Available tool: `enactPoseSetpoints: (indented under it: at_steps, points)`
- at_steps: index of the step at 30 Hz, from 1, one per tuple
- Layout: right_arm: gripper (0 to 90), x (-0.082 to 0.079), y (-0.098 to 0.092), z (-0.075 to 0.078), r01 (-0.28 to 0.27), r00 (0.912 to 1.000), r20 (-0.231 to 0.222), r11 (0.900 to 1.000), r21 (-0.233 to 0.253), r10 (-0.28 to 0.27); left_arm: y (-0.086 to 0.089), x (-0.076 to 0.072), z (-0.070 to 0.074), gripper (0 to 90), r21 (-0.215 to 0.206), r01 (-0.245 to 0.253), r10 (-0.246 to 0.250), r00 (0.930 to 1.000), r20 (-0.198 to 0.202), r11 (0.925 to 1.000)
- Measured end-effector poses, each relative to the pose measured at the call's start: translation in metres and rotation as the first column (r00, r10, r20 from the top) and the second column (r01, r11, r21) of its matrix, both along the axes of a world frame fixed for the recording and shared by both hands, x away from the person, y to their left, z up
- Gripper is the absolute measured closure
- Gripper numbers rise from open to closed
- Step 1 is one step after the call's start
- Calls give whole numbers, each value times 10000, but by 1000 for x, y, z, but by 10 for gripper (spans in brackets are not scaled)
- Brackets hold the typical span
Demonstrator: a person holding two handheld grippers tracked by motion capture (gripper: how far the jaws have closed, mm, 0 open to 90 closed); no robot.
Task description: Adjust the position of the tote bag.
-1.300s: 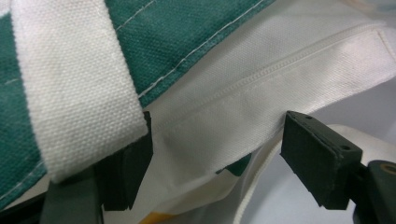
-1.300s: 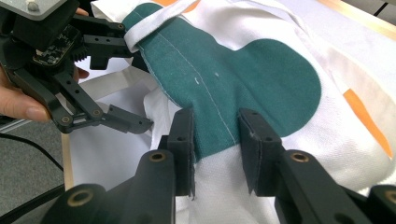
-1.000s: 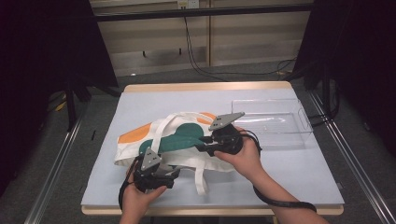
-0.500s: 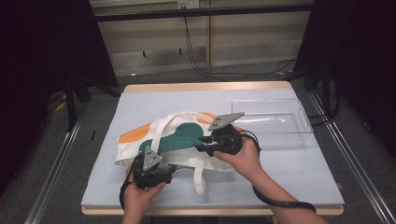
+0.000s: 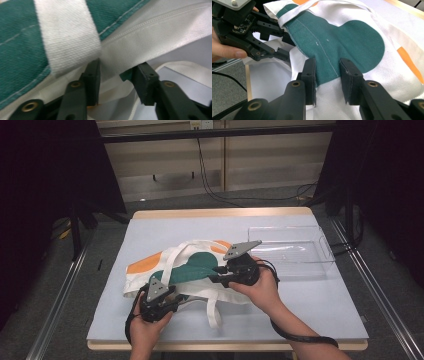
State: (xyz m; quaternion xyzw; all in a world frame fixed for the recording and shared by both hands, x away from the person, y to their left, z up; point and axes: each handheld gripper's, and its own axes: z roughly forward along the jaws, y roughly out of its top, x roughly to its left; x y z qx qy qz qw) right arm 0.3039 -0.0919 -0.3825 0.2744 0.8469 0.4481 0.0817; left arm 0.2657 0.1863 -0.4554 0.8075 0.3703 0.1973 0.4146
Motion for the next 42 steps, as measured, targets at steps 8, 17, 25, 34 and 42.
enactPoseSetpoints:
  at_steps: [8, 17, 25, 34, 42]
  points:
    - [673, 1, 0, 0, 10, 10000, -59, 10000, 39, -10, 7, 2, 2, 881, -593, -89, 60, 9988, -496, 9982]
    - [675, 4, -3, 8, 190, 9997, -126, 9995, 244, -187, 10, -3, 6, 899, -706, 165, -221, 9967, -786, 9974]
    - [678, 7, -5, 19, 421, 9990, -135, 9980, 477, -415, 11, -8, 7, 899, -602, 605, -657, 9938, -892, 9964]
    - [681, 17, -7, 31, 667, 9977, -208, 9944, 822, -652, 12, -10, 5, 899, -600, 787, -848, 9907, -1067, 9951]
    - [682, 18, -8, 39, 727, 9973, -143, 9923, 1001, -716, 13, -10, 6, 899, -723, 840, -917, 9896, -1109, 9938]
